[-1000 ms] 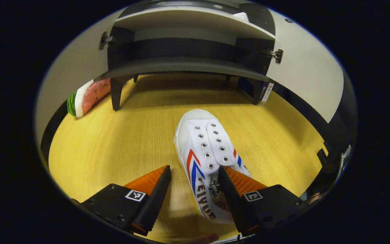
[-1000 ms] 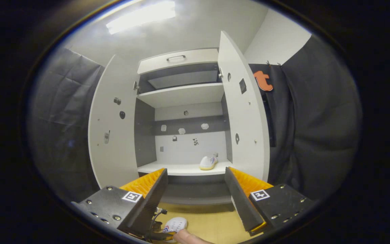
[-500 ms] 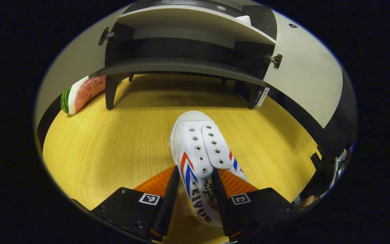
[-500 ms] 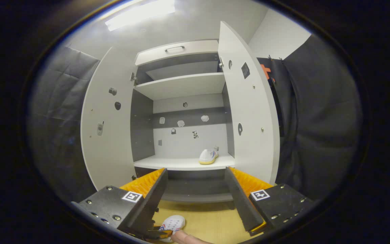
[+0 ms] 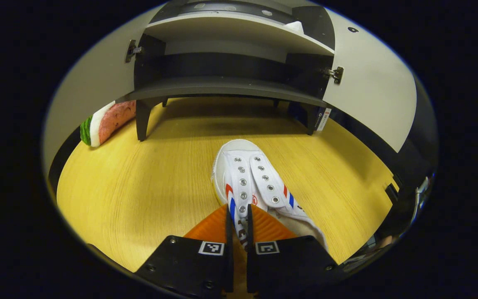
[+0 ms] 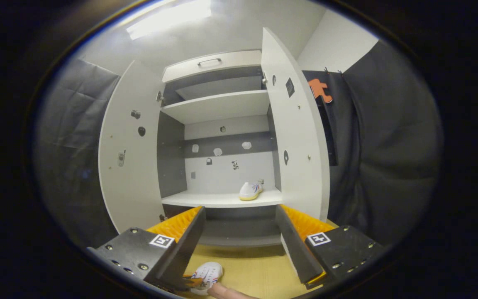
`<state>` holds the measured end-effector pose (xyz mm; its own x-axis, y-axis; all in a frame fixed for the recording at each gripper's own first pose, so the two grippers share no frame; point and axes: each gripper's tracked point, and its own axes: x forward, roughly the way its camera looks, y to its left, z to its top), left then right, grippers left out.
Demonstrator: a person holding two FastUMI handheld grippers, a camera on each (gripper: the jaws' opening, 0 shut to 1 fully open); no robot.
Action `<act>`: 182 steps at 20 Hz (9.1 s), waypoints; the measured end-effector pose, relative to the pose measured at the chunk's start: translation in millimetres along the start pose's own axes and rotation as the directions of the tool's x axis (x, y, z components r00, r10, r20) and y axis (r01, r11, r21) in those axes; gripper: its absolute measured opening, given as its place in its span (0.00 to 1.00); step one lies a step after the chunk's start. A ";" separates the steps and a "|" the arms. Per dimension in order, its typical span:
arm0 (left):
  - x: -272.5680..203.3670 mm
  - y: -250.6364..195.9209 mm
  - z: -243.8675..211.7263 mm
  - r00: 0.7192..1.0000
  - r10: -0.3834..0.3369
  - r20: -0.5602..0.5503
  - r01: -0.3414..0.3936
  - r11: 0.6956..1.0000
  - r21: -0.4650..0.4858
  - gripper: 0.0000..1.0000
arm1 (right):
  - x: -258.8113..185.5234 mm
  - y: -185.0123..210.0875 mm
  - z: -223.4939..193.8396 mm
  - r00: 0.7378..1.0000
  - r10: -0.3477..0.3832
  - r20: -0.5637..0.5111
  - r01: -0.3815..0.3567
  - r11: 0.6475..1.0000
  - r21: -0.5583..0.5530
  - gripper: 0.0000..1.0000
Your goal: Grab one shoe with the right hand and put it into the shoe cabinet, grab the other shoe with the left hand and put it into the shoe cabinet; then close the right door with the right hand and the left door with the left hand.
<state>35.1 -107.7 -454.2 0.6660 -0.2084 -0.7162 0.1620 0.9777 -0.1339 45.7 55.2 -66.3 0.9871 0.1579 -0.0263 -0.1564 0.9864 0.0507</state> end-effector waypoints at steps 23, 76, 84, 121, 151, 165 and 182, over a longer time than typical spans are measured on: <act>-122.1 -37.7 216.1 0.910 0.016 0.413 -0.034 0.999 0.035 0.02 | -66.9 -7.6 55.1 0.990 -0.043 0.137 0.054 0.995 -0.080 1.00; -87.8 53.5 459.8 0.778 0.361 0.515 -0.396 0.917 -0.044 0.97 | -71.9 -14.2 58.4 0.989 -0.033 0.143 0.043 0.997 -0.071 1.00; -187.8 27.4 416.4 0.768 0.291 0.571 -0.319 0.946 -0.053 0.98 | -87.9 -0.5 91.6 0.985 -0.018 0.172 0.037 0.993 -0.110 1.00; -343.5 6.6 221.0 0.741 0.062 0.669 -0.134 0.989 0.057 0.95 | 76.0 -311.0 113.3 0.923 -0.371 -0.104 0.366 0.928 -0.066 0.94; -353.3 58.5 216.3 0.713 0.142 0.686 -0.191 0.981 -0.005 0.95 | 116.0 -116.1 114.5 0.976 -0.215 -0.026 0.210 0.968 -0.137 0.96; -376.6 141.0 220.0 0.662 0.287 0.693 -0.296 0.949 -0.110 0.95 | 145.5 7.1 81.3 0.997 -0.060 -0.048 0.053 0.990 -0.134 0.95; -417.3 281.7 251.2 0.503 0.571 0.648 -0.529 0.797 -0.291 0.94 | 52.8 12.3 71.3 1.000 0.009 -0.007 -0.009 0.996 -0.085 0.95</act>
<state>-14.3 247.9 -21.0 0.8999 0.4359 0.0072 -0.4353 0.8974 0.0726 98.3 72.4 4.2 0.9855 0.1666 -0.0330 -0.1677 0.9853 -0.0339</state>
